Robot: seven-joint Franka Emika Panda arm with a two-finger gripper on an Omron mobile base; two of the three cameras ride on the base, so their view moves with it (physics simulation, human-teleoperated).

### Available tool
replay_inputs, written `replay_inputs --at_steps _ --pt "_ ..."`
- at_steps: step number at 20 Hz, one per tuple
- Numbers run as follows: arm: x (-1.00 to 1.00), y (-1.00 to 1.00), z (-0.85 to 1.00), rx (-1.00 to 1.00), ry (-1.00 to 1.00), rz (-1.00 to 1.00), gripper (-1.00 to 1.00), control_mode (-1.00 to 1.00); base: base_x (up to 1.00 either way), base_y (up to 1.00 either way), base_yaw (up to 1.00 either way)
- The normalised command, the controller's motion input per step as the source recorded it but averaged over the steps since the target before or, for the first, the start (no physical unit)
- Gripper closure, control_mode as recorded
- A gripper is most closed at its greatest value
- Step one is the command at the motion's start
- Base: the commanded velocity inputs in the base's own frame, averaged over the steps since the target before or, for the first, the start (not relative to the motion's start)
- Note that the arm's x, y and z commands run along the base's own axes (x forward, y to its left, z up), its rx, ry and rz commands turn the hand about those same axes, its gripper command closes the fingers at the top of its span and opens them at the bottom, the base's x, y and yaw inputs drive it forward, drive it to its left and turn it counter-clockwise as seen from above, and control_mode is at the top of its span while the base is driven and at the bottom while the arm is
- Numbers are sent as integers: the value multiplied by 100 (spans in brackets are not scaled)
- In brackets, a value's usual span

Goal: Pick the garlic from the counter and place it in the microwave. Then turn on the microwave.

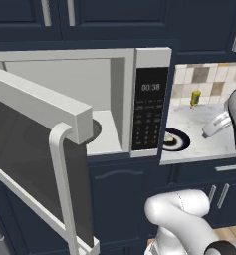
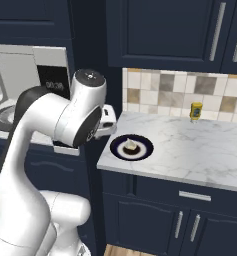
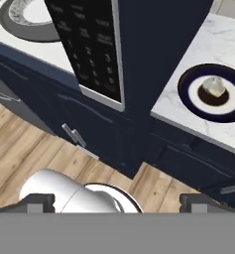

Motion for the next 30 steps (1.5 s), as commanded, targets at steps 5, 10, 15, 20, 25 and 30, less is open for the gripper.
replay_inputs --at_steps 5,10,15,20,25,30 --pt "37 -16 -34 -4 0 22 -100 -100 0 0 0" --pt "44 -5 -38 -2 3 22 -100 -100 0 0 0" --pt "41 -4 -26 -1 1 14 -100 -100 0 0 0" --pt "36 -4 -34 -2 3 11 -100 -100 0 0 0" --pt "29 -36 -20 0 0 17 -100 -100 0 0 0" --pt "33 -21 -23 0 0 17 -100 -100 0 0 0"
